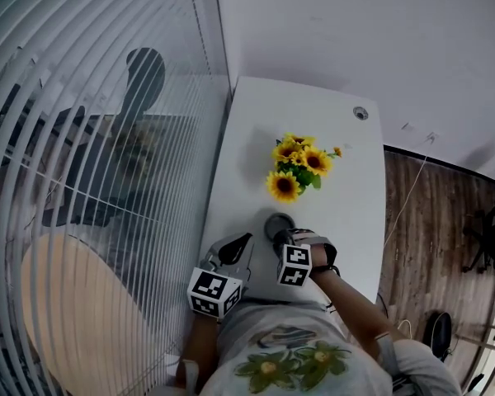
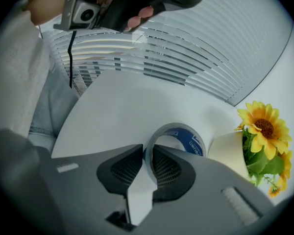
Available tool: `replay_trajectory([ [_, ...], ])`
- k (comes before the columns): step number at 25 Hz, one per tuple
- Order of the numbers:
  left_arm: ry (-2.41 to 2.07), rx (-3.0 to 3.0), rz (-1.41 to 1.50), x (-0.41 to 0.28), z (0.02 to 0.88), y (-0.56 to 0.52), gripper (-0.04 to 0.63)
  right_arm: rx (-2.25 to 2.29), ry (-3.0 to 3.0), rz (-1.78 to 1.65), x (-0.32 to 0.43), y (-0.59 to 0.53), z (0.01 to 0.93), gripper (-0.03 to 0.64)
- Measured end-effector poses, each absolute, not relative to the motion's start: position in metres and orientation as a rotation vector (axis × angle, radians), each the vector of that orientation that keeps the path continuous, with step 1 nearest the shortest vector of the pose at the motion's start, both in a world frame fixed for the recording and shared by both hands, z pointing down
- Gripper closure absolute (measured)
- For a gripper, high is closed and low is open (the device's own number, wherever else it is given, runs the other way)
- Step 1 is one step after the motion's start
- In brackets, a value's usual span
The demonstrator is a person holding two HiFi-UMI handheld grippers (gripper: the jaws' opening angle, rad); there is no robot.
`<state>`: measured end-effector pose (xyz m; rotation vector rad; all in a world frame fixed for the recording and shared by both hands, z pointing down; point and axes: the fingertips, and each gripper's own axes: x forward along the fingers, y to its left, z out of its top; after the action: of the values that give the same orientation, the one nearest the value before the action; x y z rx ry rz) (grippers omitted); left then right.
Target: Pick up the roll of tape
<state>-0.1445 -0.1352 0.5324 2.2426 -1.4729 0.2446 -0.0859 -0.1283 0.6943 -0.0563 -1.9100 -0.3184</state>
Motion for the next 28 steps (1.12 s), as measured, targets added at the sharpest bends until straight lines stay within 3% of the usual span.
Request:
replay_trajectory([
  [28, -1.474, 2.245, 0.231, -0.156, 0.536, -0.132, 0.589, -0.038, -1.964, -0.309, -0.093, -0.119, 0.667, 0.551],
])
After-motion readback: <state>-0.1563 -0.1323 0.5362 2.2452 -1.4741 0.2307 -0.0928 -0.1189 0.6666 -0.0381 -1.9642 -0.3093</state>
